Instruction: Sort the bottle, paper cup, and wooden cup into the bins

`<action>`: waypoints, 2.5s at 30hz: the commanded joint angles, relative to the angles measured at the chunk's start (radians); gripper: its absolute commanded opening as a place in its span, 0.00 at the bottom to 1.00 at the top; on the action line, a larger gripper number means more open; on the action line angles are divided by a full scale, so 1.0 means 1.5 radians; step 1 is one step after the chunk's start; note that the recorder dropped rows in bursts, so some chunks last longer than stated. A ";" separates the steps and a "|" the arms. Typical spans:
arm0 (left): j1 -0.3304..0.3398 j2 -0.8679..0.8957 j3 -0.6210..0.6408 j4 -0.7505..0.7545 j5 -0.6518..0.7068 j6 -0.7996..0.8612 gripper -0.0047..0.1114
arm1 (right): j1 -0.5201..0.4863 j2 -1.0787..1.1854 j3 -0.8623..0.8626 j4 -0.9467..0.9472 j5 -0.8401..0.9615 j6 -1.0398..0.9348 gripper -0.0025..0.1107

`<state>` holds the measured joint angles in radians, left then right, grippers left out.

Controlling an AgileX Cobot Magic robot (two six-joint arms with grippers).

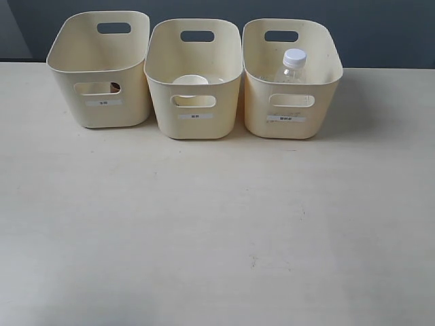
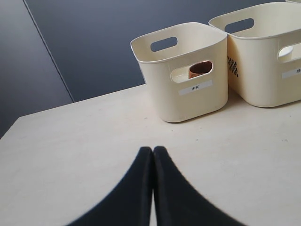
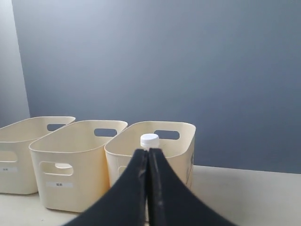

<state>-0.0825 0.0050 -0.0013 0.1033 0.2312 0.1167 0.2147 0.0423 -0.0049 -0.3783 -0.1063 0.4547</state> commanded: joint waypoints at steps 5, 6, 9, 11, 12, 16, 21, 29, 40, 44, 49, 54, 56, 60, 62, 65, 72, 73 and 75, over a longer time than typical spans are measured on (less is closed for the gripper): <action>0.002 -0.003 0.001 0.002 -0.004 -0.001 0.04 | -0.031 -0.028 0.003 0.016 0.042 -0.004 0.02; 0.002 -0.003 0.001 0.002 -0.004 -0.001 0.04 | -0.040 -0.028 0.003 0.016 0.046 -0.004 0.02; 0.002 -0.003 0.001 0.002 -0.004 -0.001 0.04 | -0.076 -0.028 0.003 0.019 0.050 -0.001 0.02; 0.002 -0.003 0.001 0.002 -0.004 -0.001 0.04 | -0.110 -0.028 0.003 0.019 0.056 0.010 0.02; 0.002 -0.003 0.001 0.002 -0.004 -0.001 0.04 | -0.129 -0.028 0.003 0.019 0.071 0.022 0.02; 0.002 -0.003 0.001 0.002 -0.004 -0.001 0.04 | -0.186 -0.028 0.003 0.022 0.101 0.029 0.02; 0.002 -0.003 0.001 0.002 -0.004 -0.001 0.04 | -0.199 -0.028 0.003 0.022 0.114 0.029 0.02; 0.002 -0.003 0.001 0.002 -0.004 -0.001 0.04 | -0.223 -0.028 0.003 0.024 0.122 0.029 0.02; 0.002 -0.003 0.001 0.002 -0.004 -0.001 0.04 | -0.183 -0.028 0.003 0.029 0.101 -0.018 0.02; 0.002 -0.003 0.001 0.002 -0.004 -0.001 0.04 | -0.181 -0.028 0.003 0.029 0.123 -0.072 0.02; 0.002 -0.003 0.001 0.002 -0.004 -0.001 0.04 | -0.179 -0.028 0.003 0.034 0.167 -0.167 0.02; 0.002 -0.003 0.001 0.002 -0.004 -0.001 0.04 | -0.169 -0.028 0.003 0.051 0.172 -0.208 0.02; 0.002 -0.003 0.001 0.002 -0.004 -0.001 0.04 | -0.169 -0.028 0.003 0.051 0.172 -0.208 0.02; 0.002 -0.003 0.001 0.002 -0.004 -0.001 0.04 | -0.169 -0.028 0.003 0.054 0.171 -0.201 0.02; 0.002 -0.003 0.001 0.002 -0.003 -0.001 0.04 | -0.169 -0.028 0.003 0.086 0.166 -0.199 0.02; 0.002 -0.003 0.001 0.002 -0.004 -0.001 0.04 | -0.183 -0.028 0.003 0.123 0.149 -0.199 0.02; 0.002 -0.003 0.001 0.002 -0.004 -0.001 0.04 | -0.192 -0.028 0.003 0.139 0.149 -0.199 0.02; 0.002 -0.003 0.001 0.002 -0.004 -0.001 0.04 | -0.192 -0.028 0.003 0.139 0.149 -0.199 0.02; 0.002 -0.003 0.001 0.002 -0.004 -0.001 0.04 | -0.192 -0.028 0.003 0.139 0.149 -0.199 0.02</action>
<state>-0.0825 0.0050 -0.0013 0.1033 0.2312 0.1167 -0.0664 0.0067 -0.0019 -0.1716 0.1262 0.1534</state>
